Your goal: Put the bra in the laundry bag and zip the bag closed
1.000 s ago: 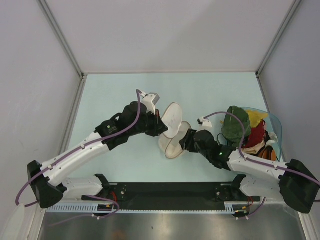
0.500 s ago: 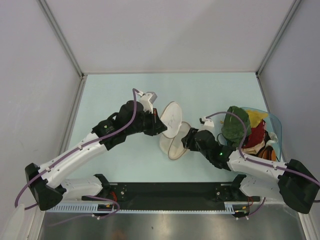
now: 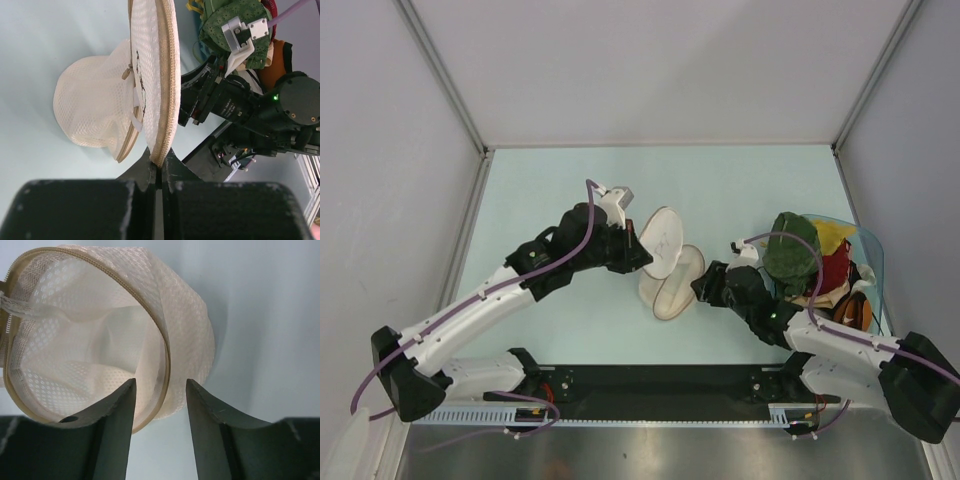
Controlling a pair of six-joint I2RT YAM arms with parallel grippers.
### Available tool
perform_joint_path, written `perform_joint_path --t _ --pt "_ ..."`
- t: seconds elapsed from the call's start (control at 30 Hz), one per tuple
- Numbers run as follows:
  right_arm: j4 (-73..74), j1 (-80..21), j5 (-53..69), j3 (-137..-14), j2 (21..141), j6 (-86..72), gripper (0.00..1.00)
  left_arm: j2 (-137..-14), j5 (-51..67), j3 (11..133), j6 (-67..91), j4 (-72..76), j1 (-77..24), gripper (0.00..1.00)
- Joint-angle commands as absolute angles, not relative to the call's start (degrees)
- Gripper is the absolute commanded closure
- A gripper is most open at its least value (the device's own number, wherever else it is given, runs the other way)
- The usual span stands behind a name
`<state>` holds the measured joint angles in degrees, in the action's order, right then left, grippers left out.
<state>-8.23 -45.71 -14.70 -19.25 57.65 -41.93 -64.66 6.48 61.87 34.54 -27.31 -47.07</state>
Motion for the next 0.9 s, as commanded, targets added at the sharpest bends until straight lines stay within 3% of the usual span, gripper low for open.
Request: perform_joint_path --t 0.0,0.17,0.23,0.3,0.33,0.53,0.73,0.77,0.83,0.87 --pt "-16.9 -44.5 -10.9 -19.7 60.7 -39.6 0.53 -62.1 7.8 61.6 35.5 -25.3 -46.7 1.0" --pt "-19.0 -44.5 -11.5 -20.7 65.2 -39.6 0.65 -62.0 8.1 61.5 35.6 -25.2 -46.6 1.0" --pt "-19.2 -44.5 -11.5 -20.8 65.5 -39.2 0.81 -62.0 8.0 61.6 35.2 -25.5 -46.4 1.0" --pt "-17.4 -44.6 -11.5 -21.4 65.1 -38.9 0.89 -62.0 10.3 61.6 35.5 -25.7 -45.3 1.0" --pt "-15.7 -44.6 -11.5 -22.1 64.7 -38.9 0.99 -62.4 11.0 61.5 35.7 -25.9 -43.1 1.0" --pt "0.4 -44.2 -7.2 -27.2 57.2 -39.3 1.0 -63.1 17.7 56.3 37.0 -21.4 -27.0 1.0" --pt "6.5 -39.5 6.3 -31.8 57.5 -37.8 1.0 -72.2 19.5 54.3 36.1 -15.8 -20.1 0.67" --pt "6.3 -38.8 7.5 -32.2 58.0 -37.8 1.0 -73.2 19.0 55.2 35.4 -16.1 -20.1 0.53" --pt "6.6 -36.9 9.4 -33.9 60.1 -37.5 1.0 -73.4 17.4 55.5 34.8 -16.9 -20.2 0.38" --pt "6.8 -36.6 9.9 -34.6 60.9 -37.0 1.0 -71.8 16.4 55.5 34.7 -17.0 -20.3 0.19"
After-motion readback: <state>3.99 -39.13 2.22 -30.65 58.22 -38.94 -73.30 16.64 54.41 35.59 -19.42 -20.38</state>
